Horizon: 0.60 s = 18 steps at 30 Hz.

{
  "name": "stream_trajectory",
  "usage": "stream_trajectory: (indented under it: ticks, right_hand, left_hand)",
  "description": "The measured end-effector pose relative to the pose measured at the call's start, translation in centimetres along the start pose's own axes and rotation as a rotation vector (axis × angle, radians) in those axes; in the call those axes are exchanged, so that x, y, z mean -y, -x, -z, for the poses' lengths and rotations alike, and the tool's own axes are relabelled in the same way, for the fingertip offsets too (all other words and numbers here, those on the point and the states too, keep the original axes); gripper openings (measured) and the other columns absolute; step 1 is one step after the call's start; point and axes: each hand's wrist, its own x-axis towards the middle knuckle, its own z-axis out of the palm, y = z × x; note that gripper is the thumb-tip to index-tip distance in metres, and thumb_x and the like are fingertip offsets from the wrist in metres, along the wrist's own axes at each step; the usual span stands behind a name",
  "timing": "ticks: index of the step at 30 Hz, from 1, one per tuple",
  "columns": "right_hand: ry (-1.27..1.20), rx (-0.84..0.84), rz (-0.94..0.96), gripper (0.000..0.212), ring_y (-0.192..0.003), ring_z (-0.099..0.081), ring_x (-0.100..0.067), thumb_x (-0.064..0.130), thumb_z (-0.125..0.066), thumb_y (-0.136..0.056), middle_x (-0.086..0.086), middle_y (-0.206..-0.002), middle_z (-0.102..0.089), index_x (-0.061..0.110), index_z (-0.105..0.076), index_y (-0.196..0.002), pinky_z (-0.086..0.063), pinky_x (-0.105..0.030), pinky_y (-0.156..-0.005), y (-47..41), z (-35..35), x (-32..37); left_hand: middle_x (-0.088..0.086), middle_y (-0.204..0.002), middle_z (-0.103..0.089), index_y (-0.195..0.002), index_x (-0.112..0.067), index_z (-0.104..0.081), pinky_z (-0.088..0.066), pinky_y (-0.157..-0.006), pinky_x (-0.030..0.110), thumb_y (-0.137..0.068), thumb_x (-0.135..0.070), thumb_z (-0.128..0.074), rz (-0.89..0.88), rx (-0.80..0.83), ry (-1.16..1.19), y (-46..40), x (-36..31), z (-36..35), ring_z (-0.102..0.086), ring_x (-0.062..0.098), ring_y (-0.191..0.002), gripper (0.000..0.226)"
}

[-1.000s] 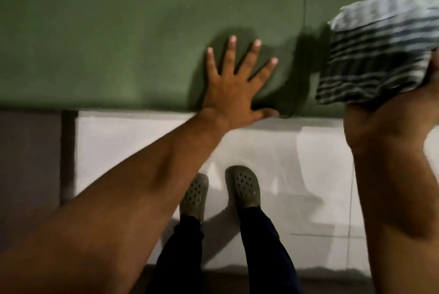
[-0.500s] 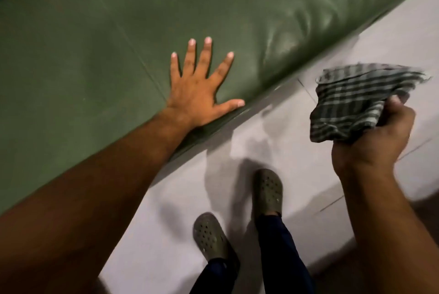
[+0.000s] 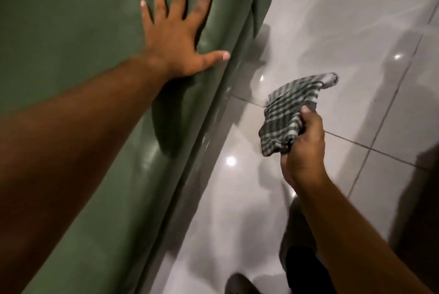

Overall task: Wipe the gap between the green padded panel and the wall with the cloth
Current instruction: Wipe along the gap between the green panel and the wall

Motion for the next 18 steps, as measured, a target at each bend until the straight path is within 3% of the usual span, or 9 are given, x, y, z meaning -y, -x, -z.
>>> stream_trajectory:
  ticks: [2, 6, 8, 11, 13, 14, 15, 16, 18]
  right_hand:
    - [0.041, 0.008, 0.004, 0.041, -0.107, -0.065, -0.024, 0.032, -0.047, -0.086, -0.009, -0.115, -0.068, 0.013, -0.059, -0.12, -0.052, -0.042, -0.095, -3.2, -1.0, 0.6]
    - [0.115, 0.07, -0.037, 0.02, -0.067, -0.058, -0.019, 0.021, -0.043, -0.095, -0.009, -0.081, -0.06, 0.017, -0.062, -0.102, -0.05, -0.038, -0.069, -9.5, -3.6, 0.5]
    - [0.149, 0.074, -0.096, 0.017, -0.078, -0.062, -0.032, 0.022, -0.045, -0.096, -0.019, -0.083, -0.062, 0.02, -0.061, -0.092, -0.053, -0.048, -0.081, -11.6, -5.4, -0.2]
    - [0.176, 0.101, -0.099, 0.012, -0.076, -0.056, -0.013, 0.032, -0.052, -0.085, 0.007, -0.078, -0.058, 0.025, -0.058, -0.092, -0.047, -0.032, -0.075, -14.1, -8.0, -2.6]
    - [0.197, 0.142, -0.086, 0.037, -0.094, -0.061, -0.016, 0.036, -0.051, -0.077, 0.004, -0.1, -0.067, 0.032, -0.06, -0.113, -0.048, -0.034, -0.086, -15.2, -9.0, -5.1]
    - [0.217, 0.178, -0.06, 0.052, -0.12, -0.055, -0.022, 0.036, -0.049, -0.076, -0.003, -0.129, -0.062, 0.034, -0.053, -0.128, -0.043, -0.042, -0.104, -15.5, -9.4, -6.3]
    - [0.221, 0.21, -0.018, 0.063, -0.142, -0.034, -0.02, 0.036, -0.046, -0.076, -0.001, -0.153, -0.04, 0.037, -0.042, -0.139, -0.027, -0.046, -0.119, -15.5, -10.0, -7.0]
    - [0.216, 0.222, 0.01, 0.068, -0.15, -0.012, -0.014, 0.037, -0.044, -0.076, 0.005, -0.162, -0.017, 0.042, -0.033, -0.142, -0.011, -0.048, -0.124, -15.8, -10.6, -7.6]
    - [0.204, 0.255, 0.064, 0.06, -0.149, 0.009, -0.007, 0.051, -0.04, -0.074, 0.017, -0.162, 0.003, 0.066, -0.025, -0.13, 0.005, -0.053, -0.122, -16.1, -11.2, -8.1]
  left_hand:
    - [0.014, -0.169, -0.002, -0.158, -0.037, -0.002, -0.004, -0.119, 0.07, -0.072, -0.09, -0.037, 0.003, -0.045, -0.028, -3.9, -0.6, 0.4, 0.0, 0.048, -0.153, 0.107]
    - [0.015, -0.169, -0.007, -0.159, -0.031, -0.008, -0.007, -0.12, 0.066, -0.079, -0.084, -0.037, 0.012, -0.173, -0.036, -5.9, -1.0, -1.2, -0.004, 0.045, -0.154, 0.1]
    - [0.019, -0.168, -0.008, -0.159, -0.027, -0.01, -0.007, -0.119, 0.067, -0.08, -0.085, -0.035, 0.003, -0.194, -0.03, -5.7, -0.7, -1.8, -0.004, 0.048, -0.153, 0.101]
    - [0.023, -0.167, -0.009, -0.159, -0.023, -0.012, -0.005, -0.119, 0.068, -0.077, -0.085, -0.032, 0.004, -0.222, -0.021, -6.1, -0.7, -2.3, -0.004, 0.05, -0.152, 0.104]
    - [0.023, -0.167, -0.008, -0.159, -0.022, -0.012, -0.004, -0.119, 0.067, -0.077, -0.086, -0.03, 0.001, -0.242, -0.013, -6.0, -0.9, -2.5, -0.004, 0.049, -0.153, 0.106]
    - [0.022, -0.167, -0.008, -0.159, -0.021, -0.012, -0.004, -0.119, 0.067, -0.077, -0.087, -0.028, -0.003, -0.255, -0.006, -6.0, -0.9, -2.7, -0.004, 0.048, -0.153, 0.107]
    - [0.022, -0.167, -0.008, -0.159, -0.021, -0.012, -0.004, -0.119, 0.067, -0.077, -0.087, -0.028, -0.007, -0.27, 0.006, -6.0, -1.0, -2.8, -0.003, 0.047, -0.153, 0.107]
    - [0.022, -0.167, -0.008, -0.159, -0.02, -0.012, -0.003, -0.119, 0.067, -0.077, -0.086, -0.028, -0.012, -0.281, 0.018, -6.0, -0.9, -2.8, -0.003, 0.046, -0.153, 0.107]
    - [0.022, -0.167, -0.008, -0.159, -0.018, -0.013, -0.002, -0.119, 0.066, -0.077, -0.085, -0.031, -0.028, -0.303, 0.042, -6.0, -0.9, -2.9, -0.003, 0.046, -0.154, 0.108]
